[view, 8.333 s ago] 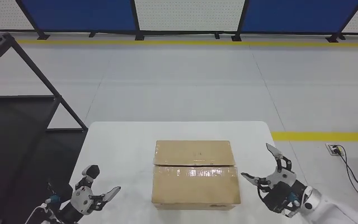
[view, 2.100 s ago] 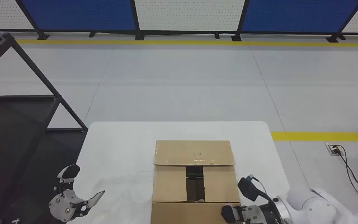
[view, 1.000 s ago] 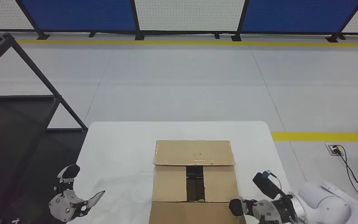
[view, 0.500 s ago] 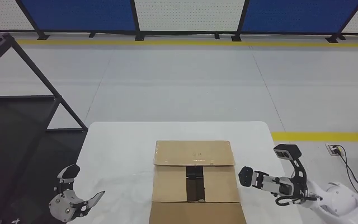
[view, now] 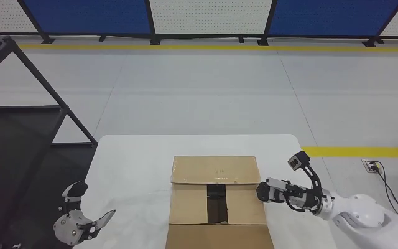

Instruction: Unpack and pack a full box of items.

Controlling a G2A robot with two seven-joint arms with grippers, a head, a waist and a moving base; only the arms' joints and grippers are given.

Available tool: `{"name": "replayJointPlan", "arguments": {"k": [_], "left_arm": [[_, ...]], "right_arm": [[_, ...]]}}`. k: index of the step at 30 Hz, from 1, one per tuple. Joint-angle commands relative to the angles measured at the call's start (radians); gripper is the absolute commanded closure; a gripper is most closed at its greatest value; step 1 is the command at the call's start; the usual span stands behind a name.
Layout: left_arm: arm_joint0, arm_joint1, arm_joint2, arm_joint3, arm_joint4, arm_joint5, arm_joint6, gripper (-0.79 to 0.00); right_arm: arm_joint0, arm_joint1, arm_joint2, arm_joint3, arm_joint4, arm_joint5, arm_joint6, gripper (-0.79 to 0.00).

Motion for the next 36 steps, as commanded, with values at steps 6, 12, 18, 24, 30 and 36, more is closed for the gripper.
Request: {"name": "replayJointPlan", "arguments": {"k": [6, 12, 18, 24, 30, 36], "left_arm": [[-0.001, -0.001, 0.001, -0.01, -0.018, 0.016, -0.019, -0.785], [-0.005, -0.003, 0.015, -0.019, -0.007, 0.026, -0.025, -0.785], [-0.006, -0.003, 0.015, -0.016, -0.004, 0.032, -0.024, -0.785], [-0.007, -0.004, 0.015, -0.009, -0.004, 0.041, -0.022, -0.785], [-0.003, -0.005, 0.013, -0.004, -0.008, 0.046, -0.018, -0.785], [0.005, -0.005, 0.005, 0.004, -0.013, 0.047, -0.006, -0.785]], "right_arm": [[0.034, -0.043, -0.002, 0.064, -0.018, 0.145, 0.031, -0.785], [0.038, -0.076, 0.006, 0.11, 0.0, 0.216, 0.002, -0.785], [0.032, -0.103, 0.025, 0.14, 0.017, 0.19, 0.018, -0.785], [0.019, -0.13, 0.054, 0.135, 0.052, 0.102, 0.044, -0.785], [0.035, -0.163, 0.075, 0.132, 0.042, 0.072, -0.015, -0.785], [0.07, -0.2, 0.092, 0.121, -0.009, 0.05, -0.134, -0.785]]}}
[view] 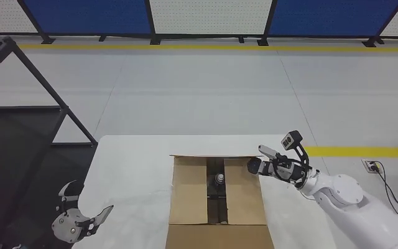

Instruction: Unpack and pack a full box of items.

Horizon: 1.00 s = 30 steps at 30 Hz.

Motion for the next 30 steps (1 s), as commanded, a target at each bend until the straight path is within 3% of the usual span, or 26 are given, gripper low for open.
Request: {"name": "replayJointPlan", "arguments": {"k": [1, 4, 17, 24, 30], "left_arm": [[0.003, 0.0, -0.003, 0.003, -0.002, 0.001, 0.004, -0.785], [0.009, -0.001, -0.006, 0.004, -0.004, -0.001, 0.01, -0.785], [0.005, -0.002, 0.004, 0.003, 0.001, 0.001, 0.0, -0.785], [0.017, -0.002, -0.001, -0.012, 0.014, 0.001, 0.006, -0.785], [0.037, -0.004, -0.015, -0.008, 0.009, 0.004, 0.026, -0.785]], "right_arm": [[0.012, -0.013, 0.005, 0.004, -0.007, -0.002, -0.052, -0.785], [0.035, -0.033, 0.001, 0.01, -0.031, 0.021, -0.092, -0.785], [0.021, -0.035, 0.005, -0.017, -0.042, 0.031, -0.113, -0.785], [0.047, -0.075, 0.001, -0.082, -0.107, 0.177, -0.337, -0.785], [0.122, -0.143, -0.045, 0.01, -0.115, 0.267, -0.481, -0.785]]}}
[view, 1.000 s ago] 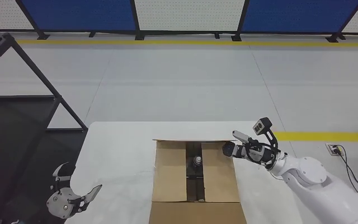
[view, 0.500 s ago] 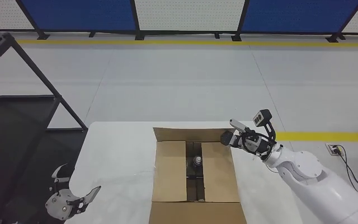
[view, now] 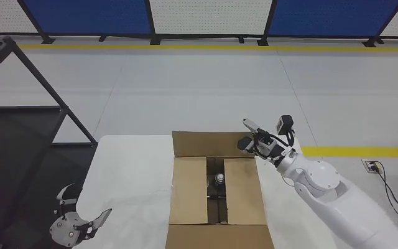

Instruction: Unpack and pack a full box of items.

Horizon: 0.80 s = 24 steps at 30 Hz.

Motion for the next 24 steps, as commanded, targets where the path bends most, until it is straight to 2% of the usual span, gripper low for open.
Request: {"name": "replayJointPlan", "arguments": {"k": [1, 7, 15, 24], "left_arm": [[0.009, -0.001, -0.003, 0.003, 0.0, 0.003, 0.008, -0.785], [0.028, -0.003, -0.009, 0.007, 0.001, 0.009, 0.027, -0.785], [0.034, -0.003, -0.009, -0.004, 0.01, -0.001, 0.031, -0.785], [0.035, -0.004, -0.012, 0.006, 0.013, -0.011, 0.034, -0.785]], "right_arm": [[0.027, -0.025, -0.021, 0.037, -0.017, 0.03, -0.056, -0.785], [0.084, -0.094, -0.066, 0.16, -0.008, 0.096, -0.109, -0.785], [0.134, -0.162, -0.109, 0.278, -0.061, 0.168, -0.074, -0.785], [0.175, -0.221, -0.139, 0.349, -0.145, 0.266, -0.043, -0.785]]}}
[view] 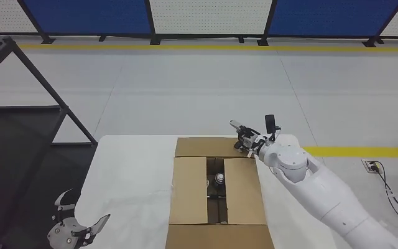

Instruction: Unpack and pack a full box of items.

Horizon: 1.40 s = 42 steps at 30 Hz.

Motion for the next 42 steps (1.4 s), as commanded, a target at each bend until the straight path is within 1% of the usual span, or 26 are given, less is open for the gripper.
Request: {"name": "replayJointPlan", "arguments": {"k": [1, 12, 14, 16, 20, 23, 27, 31, 34, 36, 38, 39, 42], "left_arm": [[0.0, 0.0, -0.002, 0.004, -0.002, -0.001, 0.001, -0.785], [0.006, -0.002, -0.014, 0.01, -0.013, 0.002, 0.009, -0.785], [0.007, -0.002, -0.015, 0.011, -0.014, 0.002, 0.01, -0.785], [0.007, -0.002, -0.016, 0.01, -0.015, 0.003, 0.01, -0.785], [0.005, -0.003, -0.016, 0.01, -0.016, 0.002, 0.007, -0.785], [0.0, -0.003, -0.009, 0.008, -0.012, 0.0, 0.0, -0.785], [-0.008, -0.003, 0.001, 0.004, -0.002, -0.002, -0.011, -0.785], [-0.016, -0.003, 0.009, 0.0, 0.006, -0.006, -0.02, -0.785], [-0.022, -0.003, 0.015, -0.002, 0.01, -0.007, -0.025, -0.785], [-0.026, -0.002, 0.019, -0.003, 0.012, -0.009, -0.029, -0.785], [-0.03, -0.003, 0.023, -0.005, 0.013, -0.009, -0.031, -0.785], [-0.032, -0.003, 0.024, -0.006, 0.015, -0.009, -0.03, -0.785], [-0.034, -0.003, 0.027, -0.005, 0.007, -0.019, -0.023, -0.785]], "right_arm": [[0.006, -0.012, -0.002, 0.011, -0.015, 0.011, -0.009, -0.785], [0.022, -0.063, 0.014, 0.06, -0.062, 0.031, 0.023, -0.785], [0.019, -0.066, 0.028, 0.062, -0.064, 0.016, 0.037, -0.785], [0.009, -0.064, 0.048, 0.058, -0.062, -0.022, 0.078, -0.785], [-0.03, -0.044, 0.109, 0.023, -0.065, -0.109, 0.16, -0.785], [-0.076, -0.017, 0.172, -0.02, -0.067, -0.153, 0.239, -0.785], [-0.156, 0.027, 0.269, -0.105, -0.068, -0.201, 0.385, -0.785], [-0.255, 0.069, 0.361, -0.21, -0.091, -0.216, 0.502, -0.785], [-0.314, 0.095, 0.407, -0.282, -0.146, -0.186, 0.585, -0.785], [-0.345, 0.105, 0.422, -0.325, -0.189, -0.148, 0.594, -0.785], [-0.368, 0.11, 0.427, -0.365, -0.231, -0.1, 0.565, -0.785], [-0.376, 0.111, 0.437, -0.374, -0.235, -0.075, 0.525, -0.785], [-0.376, 0.111, 0.437, -0.374, -0.235, -0.075, 0.525, -0.785]]}}
